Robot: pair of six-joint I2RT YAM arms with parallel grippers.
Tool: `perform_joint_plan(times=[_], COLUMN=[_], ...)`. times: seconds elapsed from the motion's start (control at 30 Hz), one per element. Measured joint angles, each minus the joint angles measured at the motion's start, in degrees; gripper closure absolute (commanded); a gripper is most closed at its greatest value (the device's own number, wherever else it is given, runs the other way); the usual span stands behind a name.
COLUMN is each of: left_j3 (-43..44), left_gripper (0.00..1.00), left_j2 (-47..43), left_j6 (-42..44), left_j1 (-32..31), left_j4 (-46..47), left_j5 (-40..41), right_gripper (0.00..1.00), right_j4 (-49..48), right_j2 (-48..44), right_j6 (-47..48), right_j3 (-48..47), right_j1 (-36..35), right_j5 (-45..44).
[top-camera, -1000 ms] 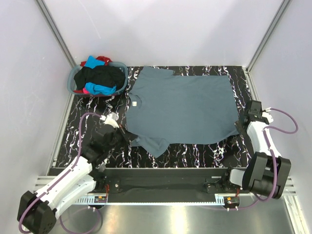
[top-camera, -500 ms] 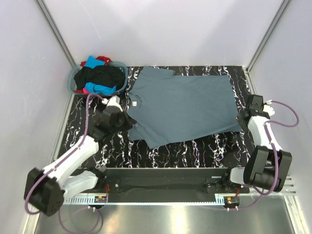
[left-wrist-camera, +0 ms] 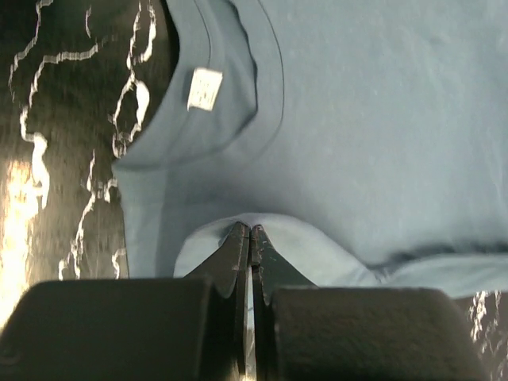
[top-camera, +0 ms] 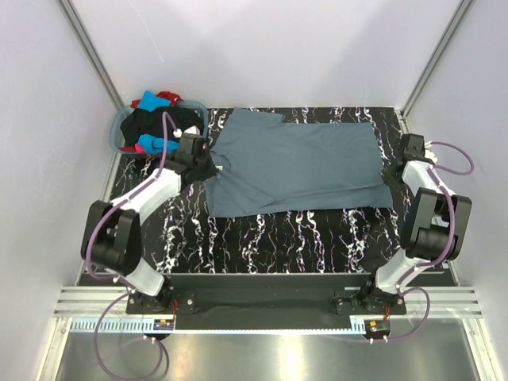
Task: Fold and stack the t-shirts
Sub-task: Fold the tshirt
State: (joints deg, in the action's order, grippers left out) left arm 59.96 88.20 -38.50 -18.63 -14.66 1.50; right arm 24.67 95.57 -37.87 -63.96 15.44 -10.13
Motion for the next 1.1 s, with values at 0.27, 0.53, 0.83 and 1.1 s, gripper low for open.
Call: perform_joint_plan(times=[0.27,0.53,0.83,1.1], left_j3=[7.6,14.5,19.2,23.1], left_gripper=[1.00,1.00,1.00,1.00], left_j2=[7.9,12.1,16.7,21.1], left_j6=[1.3,3.1,4.6,5.9], left_j1=[2.1,4.1,5.8,5.9], left_j4=[-1.7,-3.3,-5.0,-5.7], left_j5=[-0.5,-0.8,-1.7,-2.2], right_gripper=[1.00,1.00,1.00,1.00], right_j4=[-0.5,-0.9,-1.1,-1.3], right_j2=[3.0,5.2,6.8,9.4], right_j6=[1.1,2.0,2.1,2.1], right_j3=[-1.8,-3.3,-5.4,-7.5], right_j1=[0.0,0.0,0.0,0.0], right_j5=[0.2,0.2,0.2,0.6])
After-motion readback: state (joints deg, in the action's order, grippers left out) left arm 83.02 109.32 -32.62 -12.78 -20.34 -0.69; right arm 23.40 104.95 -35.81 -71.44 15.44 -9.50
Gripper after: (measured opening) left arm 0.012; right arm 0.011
